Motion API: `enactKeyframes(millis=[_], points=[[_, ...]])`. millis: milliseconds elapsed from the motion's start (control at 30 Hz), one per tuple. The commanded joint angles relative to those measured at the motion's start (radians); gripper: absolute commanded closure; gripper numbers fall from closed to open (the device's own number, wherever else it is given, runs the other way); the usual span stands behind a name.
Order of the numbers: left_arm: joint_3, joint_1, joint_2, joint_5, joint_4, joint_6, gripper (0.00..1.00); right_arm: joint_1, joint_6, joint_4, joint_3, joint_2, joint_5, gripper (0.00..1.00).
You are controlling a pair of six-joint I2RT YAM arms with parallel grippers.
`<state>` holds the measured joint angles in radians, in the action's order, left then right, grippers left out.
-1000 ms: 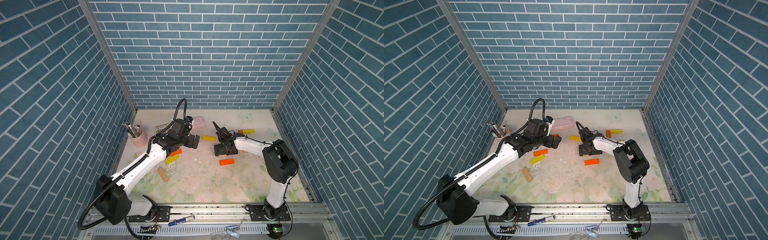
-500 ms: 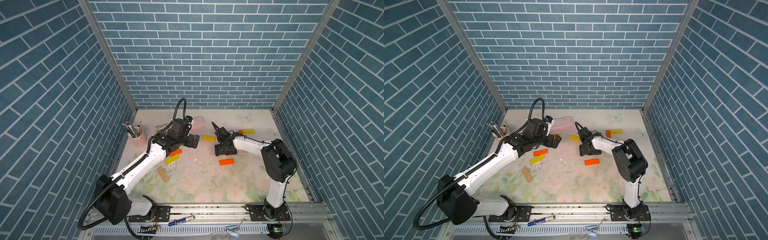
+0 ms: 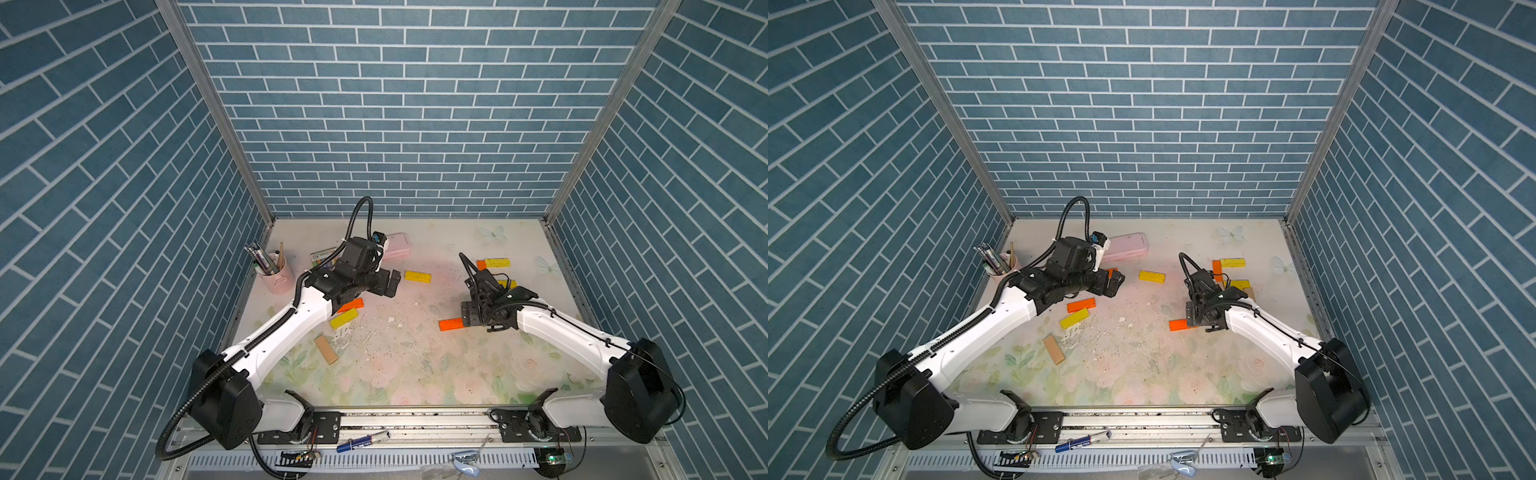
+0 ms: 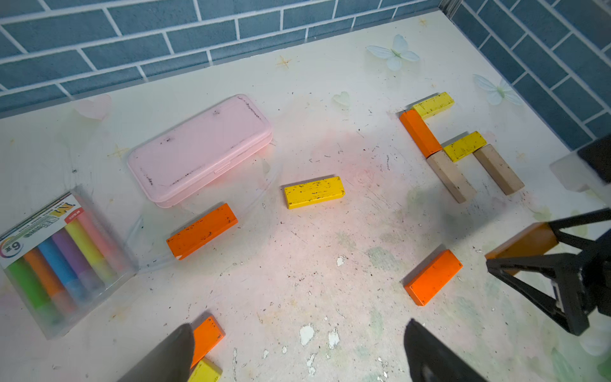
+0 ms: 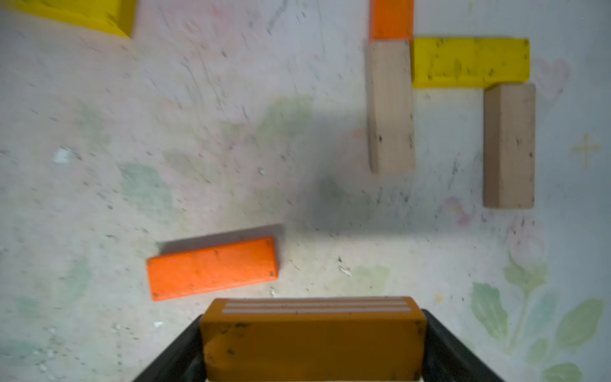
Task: Assemble the number 6 with building blocks
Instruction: Assemble the building block at the center of the board.
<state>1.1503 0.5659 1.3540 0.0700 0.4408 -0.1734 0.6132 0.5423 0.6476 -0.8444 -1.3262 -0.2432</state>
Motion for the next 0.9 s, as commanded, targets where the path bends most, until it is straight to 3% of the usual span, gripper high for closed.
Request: enactKeyframes(millis=[0,200,467,733,867], points=[[-0.018,-0.008,0.004,0.026,-0.028,-0.024,0.01,-0.041,0.015,-0.031,0.083,0.038,0.01,0.24],[-0.026,-0.006,0.013,0.047,-0.044,-0.033,0.01,-0.122,-0.024,-0.125,0.137,-0.021,0.063,0.24],[-0.031,-0.005,0.014,0.054,-0.053,-0.024,0.01,-0.166,-0.038,-0.12,0.07,-0.154,0.076,0.2],[-0.032,-0.006,0.017,0.053,-0.057,-0.014,0.01,-0.211,-0.071,-0.09,0.012,-0.242,0.093,0.12],[-0.035,-0.006,0.014,0.053,-0.062,-0.014,0.01,-0.234,-0.088,-0.091,-0.011,-0.263,0.116,0.04]])
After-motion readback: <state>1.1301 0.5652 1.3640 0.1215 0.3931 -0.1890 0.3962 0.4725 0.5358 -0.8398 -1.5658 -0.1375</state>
